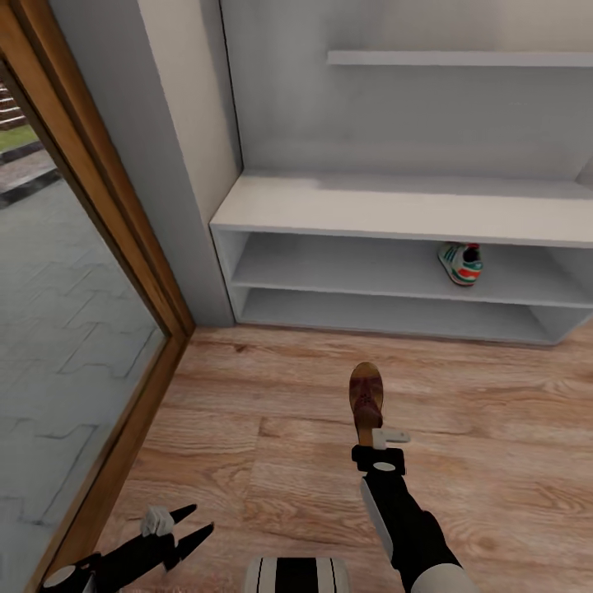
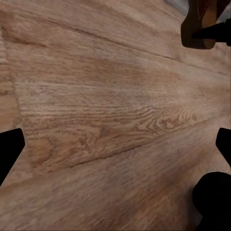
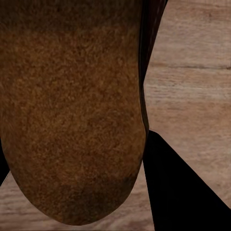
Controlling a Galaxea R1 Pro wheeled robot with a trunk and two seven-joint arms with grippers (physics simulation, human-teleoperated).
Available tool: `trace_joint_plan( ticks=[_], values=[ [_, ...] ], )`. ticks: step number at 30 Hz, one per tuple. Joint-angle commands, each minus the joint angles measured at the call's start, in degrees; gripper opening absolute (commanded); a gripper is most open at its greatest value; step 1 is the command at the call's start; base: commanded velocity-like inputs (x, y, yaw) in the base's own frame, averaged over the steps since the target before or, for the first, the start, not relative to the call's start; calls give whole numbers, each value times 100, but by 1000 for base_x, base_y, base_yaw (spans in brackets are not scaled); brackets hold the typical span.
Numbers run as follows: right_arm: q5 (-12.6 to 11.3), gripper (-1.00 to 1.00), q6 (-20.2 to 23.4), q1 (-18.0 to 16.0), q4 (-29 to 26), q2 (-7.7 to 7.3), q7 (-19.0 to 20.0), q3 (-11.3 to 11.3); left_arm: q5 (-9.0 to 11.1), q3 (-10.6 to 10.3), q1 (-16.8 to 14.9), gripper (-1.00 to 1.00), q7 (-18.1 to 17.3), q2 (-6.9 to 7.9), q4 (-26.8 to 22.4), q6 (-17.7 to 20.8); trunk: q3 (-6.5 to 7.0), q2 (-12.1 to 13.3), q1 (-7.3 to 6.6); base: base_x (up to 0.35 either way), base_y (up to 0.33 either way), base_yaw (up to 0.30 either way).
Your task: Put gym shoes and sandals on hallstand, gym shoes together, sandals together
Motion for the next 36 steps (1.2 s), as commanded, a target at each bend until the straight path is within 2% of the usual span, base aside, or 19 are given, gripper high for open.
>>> trace_joint_plan(
  ticks=[1, 6, 14, 22, 24, 26, 27, 28, 29, 30, 31, 33, 36],
  values=[
    [25, -100, 45, -1, -10, 0, -30, 9, -33, 24, -12, 100, -45, -20, -29, -28, -10, -2, -1, 0, 0, 188],
    [19, -100, 45, -1, -31, 0, -35, 9, -31, 20, 26, 100, -171, -96, -187, 32, -42, -2, -1, 0, 0, 188],
    [16, -100, 44, -1, -61, 0, -29, 9, -26, 38, 40, 100, -385, -109, -195, 58, -92, -2, -1, 0, 0, 188],
    [-39, -100, 48, -1, -427, 0, -24, 9, -26, 38, 45, 100, -419, -110, -195, 40, -120, -2, -1, 0, 0, 105],
    [-198, -100, 60, -3, -529, 0, -26, 10, -26, 36, 43, 100, -420, -113, -193, 35, -121, -2, -1, 0, 0, 17],
    [-657, -100, 268, -75, -670, 0, -35, 15, -26, 35, 42, 100, -420, -117, -189, 31, -122, -2, -1, 0, 0, 8],
    [-937, -100, 538, -181, -737, 0, -40, 16, -26, 35, 42, 100, -420, -118, -188, 29, -122, -2, -1, 0, 0, 4],
    [-1076, -100, 710, -247, -763, 0, -43, 16, -26, 35, 41, 100, -420, -118, -188, 29, -122, -2, -1, 0, 0, 3],
    [-1350, -100, 1075, -394, -800, 0, -52, 13, -26, 34, 41, 100, -417, -118, -187, 27, -122, -2, -1, 0, 0, 2],
    [-1479, -100, 1262, -471, -811, 0, -56, 12, -26, 33, 41, 100, -416, -119, -187, 26, -122, -2, -1, 0, 0, 2],
    [-1712, -100, 1612, -628, -827, 0, -65, 11, -29, 31, 41, 100, -414, -119, -187, 24, -122, -2, -1, 0, 0, 1],
    [-1985, -100, 1999, -852, -844, 0, -112, 10, -32, 31, 41, 100, -413, -119, -187, 22, -122, -2, -1, 0, 0, 0],
    [-2200, -100, 2246, -1120, -842, 0, -303, 9, -33, 30, 41, 100, -412, -119, -186, 21, -122, -2, -1, 0, 0, 0]
  ],
)
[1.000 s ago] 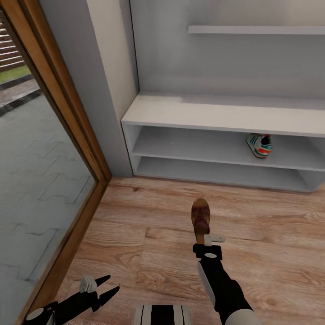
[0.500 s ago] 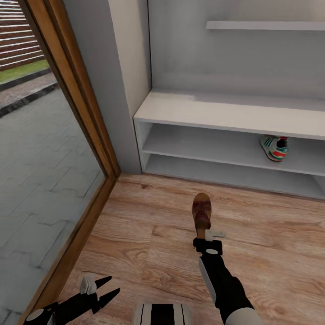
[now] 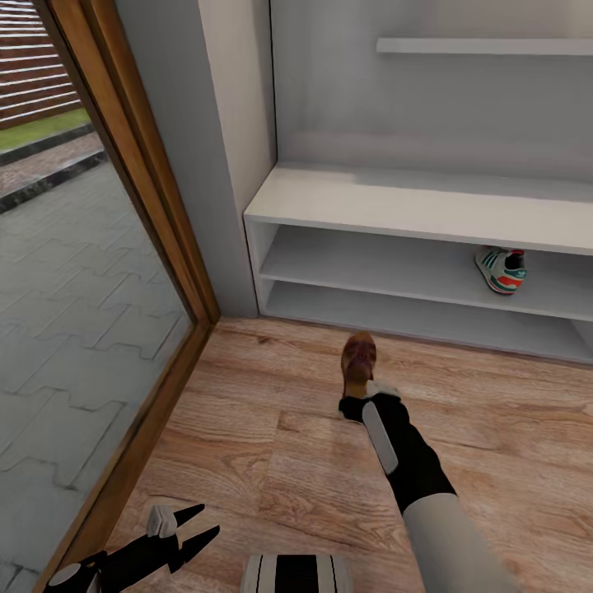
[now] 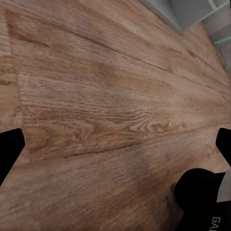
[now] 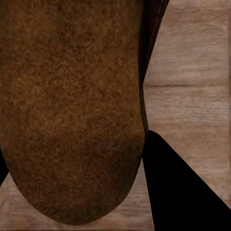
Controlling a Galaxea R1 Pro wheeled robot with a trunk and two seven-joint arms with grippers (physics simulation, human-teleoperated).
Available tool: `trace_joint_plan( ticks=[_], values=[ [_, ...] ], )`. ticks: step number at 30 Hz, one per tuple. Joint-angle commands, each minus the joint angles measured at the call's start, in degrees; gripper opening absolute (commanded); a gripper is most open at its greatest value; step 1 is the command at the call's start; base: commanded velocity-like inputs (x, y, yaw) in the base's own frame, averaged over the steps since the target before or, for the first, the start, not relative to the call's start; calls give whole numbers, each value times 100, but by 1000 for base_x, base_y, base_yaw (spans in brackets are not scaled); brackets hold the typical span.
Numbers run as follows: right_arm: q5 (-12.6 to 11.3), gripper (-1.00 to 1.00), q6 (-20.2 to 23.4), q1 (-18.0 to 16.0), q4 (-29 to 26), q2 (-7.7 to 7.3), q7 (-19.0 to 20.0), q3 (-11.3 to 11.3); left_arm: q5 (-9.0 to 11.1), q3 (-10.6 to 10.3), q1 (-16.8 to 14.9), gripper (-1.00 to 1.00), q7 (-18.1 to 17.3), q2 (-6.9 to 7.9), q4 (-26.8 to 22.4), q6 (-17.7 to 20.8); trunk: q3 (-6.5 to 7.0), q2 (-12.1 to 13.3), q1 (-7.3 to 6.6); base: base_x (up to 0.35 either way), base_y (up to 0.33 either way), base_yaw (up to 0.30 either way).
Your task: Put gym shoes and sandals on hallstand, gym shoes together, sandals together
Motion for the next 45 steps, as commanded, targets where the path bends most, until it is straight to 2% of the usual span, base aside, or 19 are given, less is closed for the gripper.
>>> trace_joint_plan(
  ticks=[1, 5, 9, 15, 22, 26, 36, 42, 45],
  values=[
    [-146, -100, 71, -134, 0, 0, -227, 7, -34, 22, -4, 100, -17, -3, 0, -58, -4, -2, -1, 0, 0, 0],
    [-296, -100, 158, -445, 12, 0, -704, 6, -36, 19, -4, 100, -14, -10, 16, -58, -4, -2, -1, 0, 0, 0],
    [-370, -100, 175, -550, 14, 0, -836, 8, -36, 13, -4, 100, -5, -13, 49, -62, -4, -2, -1, 0, 0, 0],
    [-400, -100, 180, -583, -23, 0, -875, 18, -58, 11, -4, 100, 16, -89, 66, -66, -4, -2, -1, 0, 0, 0],
    [-406, -100, 181, -589, -308, 0, -883, 35, -84, 9, -4, 100, 50, -194, 70, -67, -4, -2, -1, 0, 0, 0],
    [-385, -100, 180, -579, -182, 0, -862, 96, -116, 4, 3, 100, 71, -307, 115, -197, -4, -1, -1, 0, 0, 0],
    [-380, -100, 172, -581, -69, 0, -868, 118, -106, -5, -24, 100, 68, -303, 1, -281, -4, -1, -1, 0, 0, 0],
    [-372, -100, 165, -584, 51, 0, -873, 114, -106, -7, -74, 100, 61, -373, -171, -206, -4, -1, -1, 0, 0, 0],
    [-365, -100, 164, -588, 81, 0, -878, 108, -100, -26, -80, 100, 60, -463, -268, -117, -4, -1, -1, 0, 0, 0]
  ],
)
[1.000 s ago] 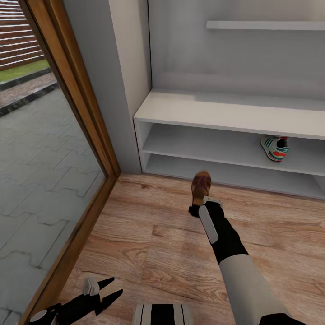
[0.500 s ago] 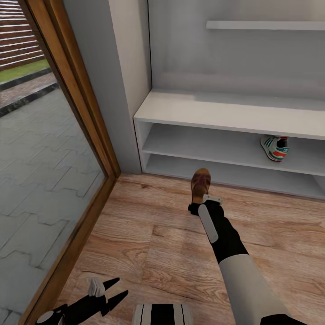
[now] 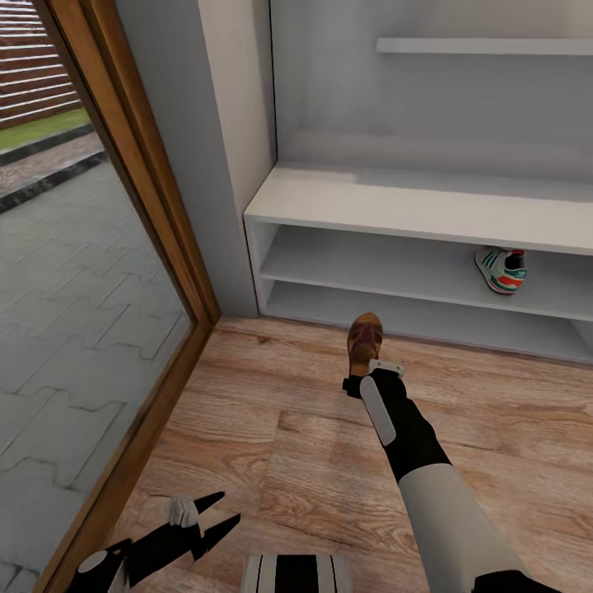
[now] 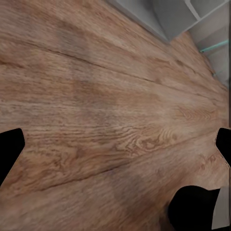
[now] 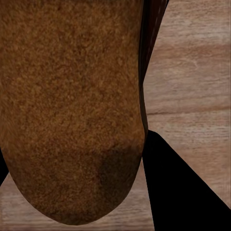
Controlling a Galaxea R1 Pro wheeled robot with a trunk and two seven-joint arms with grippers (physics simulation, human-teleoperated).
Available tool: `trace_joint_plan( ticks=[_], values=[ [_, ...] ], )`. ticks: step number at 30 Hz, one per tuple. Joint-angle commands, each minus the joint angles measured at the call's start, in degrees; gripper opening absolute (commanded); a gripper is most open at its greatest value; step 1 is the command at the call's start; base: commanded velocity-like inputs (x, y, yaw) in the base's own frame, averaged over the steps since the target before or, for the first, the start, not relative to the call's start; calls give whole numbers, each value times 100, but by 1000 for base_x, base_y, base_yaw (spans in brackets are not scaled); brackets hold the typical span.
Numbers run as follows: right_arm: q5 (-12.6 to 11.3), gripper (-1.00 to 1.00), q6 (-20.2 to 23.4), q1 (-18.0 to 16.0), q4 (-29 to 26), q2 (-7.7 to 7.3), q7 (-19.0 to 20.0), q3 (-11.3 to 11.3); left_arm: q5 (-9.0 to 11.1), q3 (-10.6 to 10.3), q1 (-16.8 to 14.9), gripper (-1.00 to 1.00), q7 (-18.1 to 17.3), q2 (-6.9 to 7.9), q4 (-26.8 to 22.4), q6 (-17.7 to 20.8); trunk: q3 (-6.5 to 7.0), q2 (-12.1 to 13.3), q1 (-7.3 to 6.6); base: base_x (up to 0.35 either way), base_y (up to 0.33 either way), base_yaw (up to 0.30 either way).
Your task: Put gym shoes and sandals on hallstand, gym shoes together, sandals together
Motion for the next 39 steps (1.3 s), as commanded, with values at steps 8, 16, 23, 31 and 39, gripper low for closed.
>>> trace_joint_plan(
  ticks=[8, 16, 23, 31, 39],
  values=[
    [-41, -100, -55, -107, 27, 0, -81, 3, -116, -61, 1, 100, 125, -191, -259, 199, -4, -2, -1, 0, 0, 0],
    [-37, -100, -253, -365, 254, 0, -84, 2, -152, -318, 48, 100, 382, -197, -515, 438, -4, -2, -1, 0, 0, 0],
    [-30, -100, -697, -1255, 1160, 0, -86, 7, -161, -497, 53, 100, 491, -196, -660, 441, -4, -2, -1, 0, 0, 0],
    [-30, -100, -724, -1606, 1209, 0, -88, 5, -160, -502, 47, 100, 563, -196, -650, 443, -4, -2, -1, 0, 0, 0],
    [-32, -100, -802, -1654, 1223, 0, -86, 4, -161, -499, 46, 100, 579, -196, -645, 449, -4, -2, -1, 0, 0, 0]
  ],
)
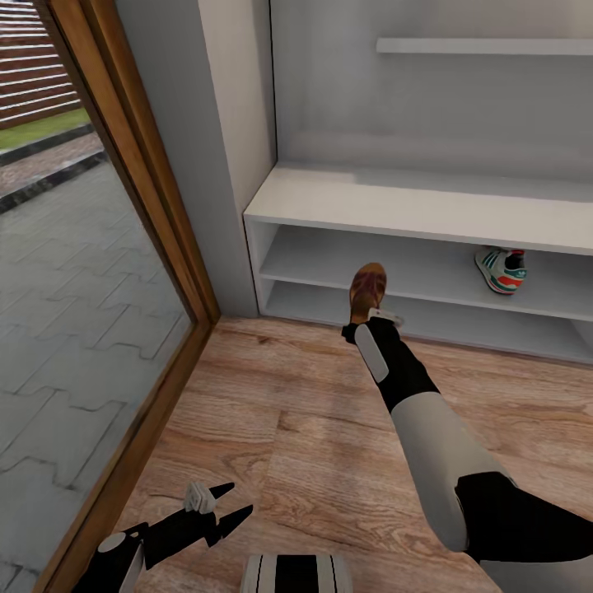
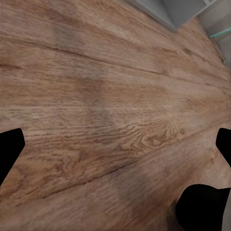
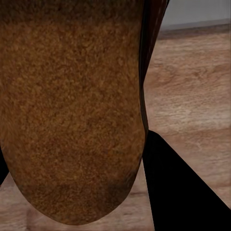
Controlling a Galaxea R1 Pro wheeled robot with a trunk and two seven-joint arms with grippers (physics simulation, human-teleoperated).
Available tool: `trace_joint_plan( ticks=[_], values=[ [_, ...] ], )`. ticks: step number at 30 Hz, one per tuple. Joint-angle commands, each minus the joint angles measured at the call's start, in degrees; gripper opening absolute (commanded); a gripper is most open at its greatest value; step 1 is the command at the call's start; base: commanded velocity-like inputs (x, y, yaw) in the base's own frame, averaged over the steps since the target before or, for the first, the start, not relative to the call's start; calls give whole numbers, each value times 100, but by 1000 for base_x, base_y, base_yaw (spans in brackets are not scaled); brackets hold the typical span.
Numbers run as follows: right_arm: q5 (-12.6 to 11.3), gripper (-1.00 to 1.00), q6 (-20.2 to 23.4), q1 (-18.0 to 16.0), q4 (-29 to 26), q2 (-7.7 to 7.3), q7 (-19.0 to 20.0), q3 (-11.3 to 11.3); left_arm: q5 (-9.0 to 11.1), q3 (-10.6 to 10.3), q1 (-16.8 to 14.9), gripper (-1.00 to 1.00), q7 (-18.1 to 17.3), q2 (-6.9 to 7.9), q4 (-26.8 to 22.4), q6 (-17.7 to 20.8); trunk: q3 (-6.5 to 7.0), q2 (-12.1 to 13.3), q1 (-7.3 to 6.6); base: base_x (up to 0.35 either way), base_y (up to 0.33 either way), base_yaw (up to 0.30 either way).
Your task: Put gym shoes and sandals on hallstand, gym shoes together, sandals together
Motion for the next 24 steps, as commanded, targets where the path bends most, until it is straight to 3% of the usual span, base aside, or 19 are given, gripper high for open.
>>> trace_joint_plan(
  ticks=[1, 12, 21, 24],
  values=[
    [-67, -100, -74, -4, 26, 0, -67, 11, -48, 25, -3, 100, -27, -7, -4, -15, -4, -2, -1, 0, 0, 0],
    [-55, -100, -989, -6, 610, 0, -55, 63, -47, 29, -4, 100, -18, -13, 6, -16, -4, -2, -1, 0, 0, 0],
    [-59, -100, -1103, -6, 654, 0, -61, 860, -48, 20, 2, 100, 179, -22, 42, -29, -4, -2, -1, 0, 0, 0],
    [-63, -100, -1103, -8, 588, 0, -62, 984, -48, -18, 0, 100, 230, -22, 86, -31, -4, -2, -1, 0, 0, 0]
  ],
)
